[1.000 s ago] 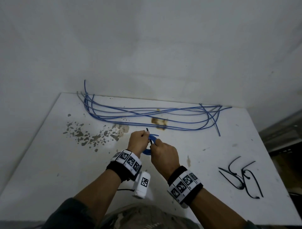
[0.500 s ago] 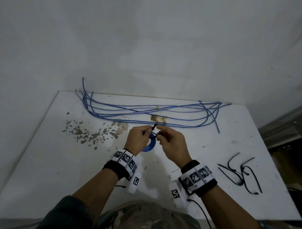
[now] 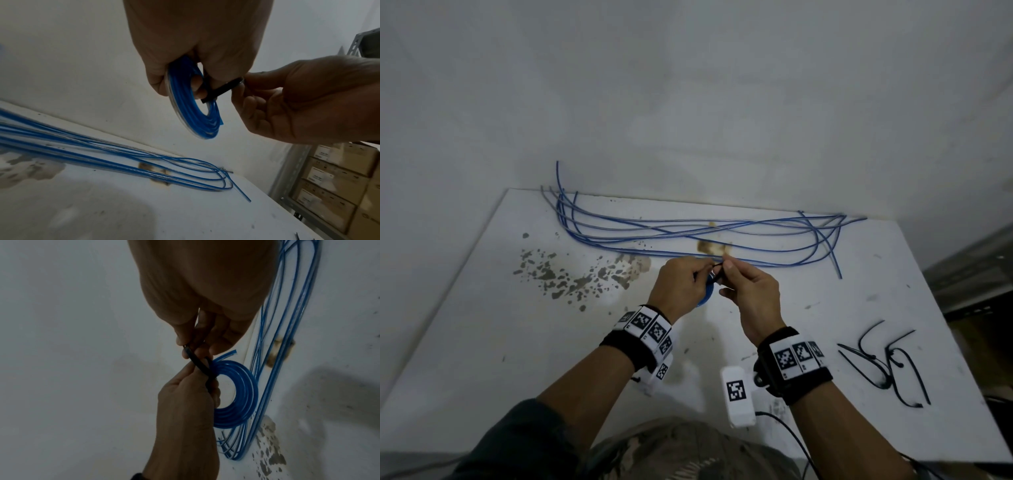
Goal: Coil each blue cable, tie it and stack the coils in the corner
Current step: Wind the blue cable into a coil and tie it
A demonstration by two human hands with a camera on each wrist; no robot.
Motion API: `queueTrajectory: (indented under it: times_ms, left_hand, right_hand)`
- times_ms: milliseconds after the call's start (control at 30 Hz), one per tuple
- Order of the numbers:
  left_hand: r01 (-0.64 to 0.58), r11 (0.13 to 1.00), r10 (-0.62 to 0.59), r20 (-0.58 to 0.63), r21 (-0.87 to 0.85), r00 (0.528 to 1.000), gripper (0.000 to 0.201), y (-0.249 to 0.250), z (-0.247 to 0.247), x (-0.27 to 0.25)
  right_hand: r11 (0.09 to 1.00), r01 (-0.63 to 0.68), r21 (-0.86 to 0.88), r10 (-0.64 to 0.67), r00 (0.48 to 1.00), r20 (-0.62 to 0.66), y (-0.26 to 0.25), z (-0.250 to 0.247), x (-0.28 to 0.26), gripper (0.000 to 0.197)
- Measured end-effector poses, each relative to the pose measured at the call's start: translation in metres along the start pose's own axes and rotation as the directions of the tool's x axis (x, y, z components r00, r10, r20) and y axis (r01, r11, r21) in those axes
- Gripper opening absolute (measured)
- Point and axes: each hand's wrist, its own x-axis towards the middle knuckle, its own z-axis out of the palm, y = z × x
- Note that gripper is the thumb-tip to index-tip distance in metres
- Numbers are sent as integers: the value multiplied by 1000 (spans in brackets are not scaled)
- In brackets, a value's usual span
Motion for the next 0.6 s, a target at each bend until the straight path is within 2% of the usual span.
queueTrajectory:
  times_ms: [167,300,433,533,600]
  left_hand:
    - [-31,995,29,24,97,999,27,-2,1,0]
    - [-8,995,5,30,100,1000,26,-3,-1,-1]
    - [12,997,-13,15,82,1000,24,-4,-1,-3]
    - [7,996,-8,15,86,1000,23,-6,-4,-6]
    - [-12,995,11,12,96,1000,24,-8,-5,-7]
  right_hand:
    - [1000,-18,10,18,1000,12,2,-3,1,21]
    - [993,-114,-17,115,986,119,-2,-6,1,22]
    - [978,-207,36,201,972,122,-2,-3,3,23]
    - [983,-186,4,185,980,68,0,1,4,15]
    - [989,-73,-128,76,997,20,3,5,7,10]
